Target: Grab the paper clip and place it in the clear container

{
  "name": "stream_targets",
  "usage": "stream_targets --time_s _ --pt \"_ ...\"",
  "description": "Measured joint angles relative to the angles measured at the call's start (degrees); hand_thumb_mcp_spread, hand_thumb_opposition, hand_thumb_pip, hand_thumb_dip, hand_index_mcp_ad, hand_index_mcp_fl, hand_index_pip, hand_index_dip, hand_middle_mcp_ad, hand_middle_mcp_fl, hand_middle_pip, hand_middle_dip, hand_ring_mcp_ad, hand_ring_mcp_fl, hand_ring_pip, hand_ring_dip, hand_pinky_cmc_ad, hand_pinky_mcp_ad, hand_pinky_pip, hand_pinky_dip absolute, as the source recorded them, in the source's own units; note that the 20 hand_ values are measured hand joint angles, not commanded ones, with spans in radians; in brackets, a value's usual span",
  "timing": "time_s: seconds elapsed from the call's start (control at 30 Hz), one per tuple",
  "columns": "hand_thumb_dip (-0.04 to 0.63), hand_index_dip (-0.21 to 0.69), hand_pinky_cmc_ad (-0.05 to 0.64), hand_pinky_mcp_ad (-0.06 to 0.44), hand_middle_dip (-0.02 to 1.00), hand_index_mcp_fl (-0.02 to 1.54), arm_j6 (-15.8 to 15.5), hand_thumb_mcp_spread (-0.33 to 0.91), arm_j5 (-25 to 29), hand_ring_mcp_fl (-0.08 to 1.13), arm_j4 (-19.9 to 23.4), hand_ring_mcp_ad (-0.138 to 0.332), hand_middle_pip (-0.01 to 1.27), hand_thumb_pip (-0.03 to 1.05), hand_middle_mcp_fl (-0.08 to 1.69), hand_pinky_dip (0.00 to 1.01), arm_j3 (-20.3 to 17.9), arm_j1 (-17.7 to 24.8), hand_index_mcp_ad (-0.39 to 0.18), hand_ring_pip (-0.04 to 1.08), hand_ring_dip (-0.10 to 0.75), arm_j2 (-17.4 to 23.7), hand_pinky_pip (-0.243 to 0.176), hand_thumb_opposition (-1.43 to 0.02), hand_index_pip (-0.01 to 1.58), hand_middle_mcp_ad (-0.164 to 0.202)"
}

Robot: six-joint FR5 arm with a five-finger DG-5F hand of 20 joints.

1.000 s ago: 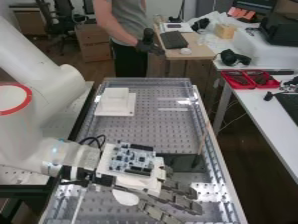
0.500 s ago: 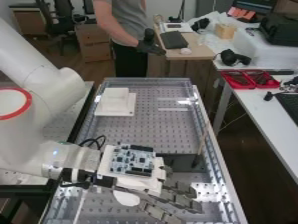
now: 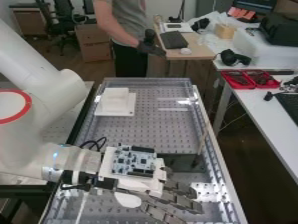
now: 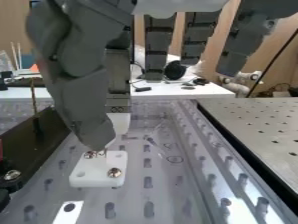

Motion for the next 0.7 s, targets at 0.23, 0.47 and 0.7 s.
stream_targets --time_s 0.23,0.47,0.7 --pt "0.253 0.106 0.333 0.265 0.19 0.38 -0.1 0.53 -0.3 0.03 -0.6 0.099 0.14 0.56 0.20 0.19 0.9 -0.1 -0.229 0.10 0.089 -0.5 0.037 -0.85 1.45 -0.005" --pt "0.253 0.106 0.333 0.265 0.19 0.39 -0.6 0.53 -0.6 0.03 -1.4 0.099 0.14 0.56 0.21 0.19 1.5 -0.3 -0.230 0.10 0.089 -0.8 0.051 -0.85 1.45 -0.005" --pt "0.253 0.093 0.333 0.265 0.19 0.47 -0.2 0.53 -0.7 0.03 -1.1 0.099 0.14 0.56 0.21 0.19 0.9 -0.4 -0.237 0.10 0.089 -0.5 0.051 -0.87 1.51 -0.002"
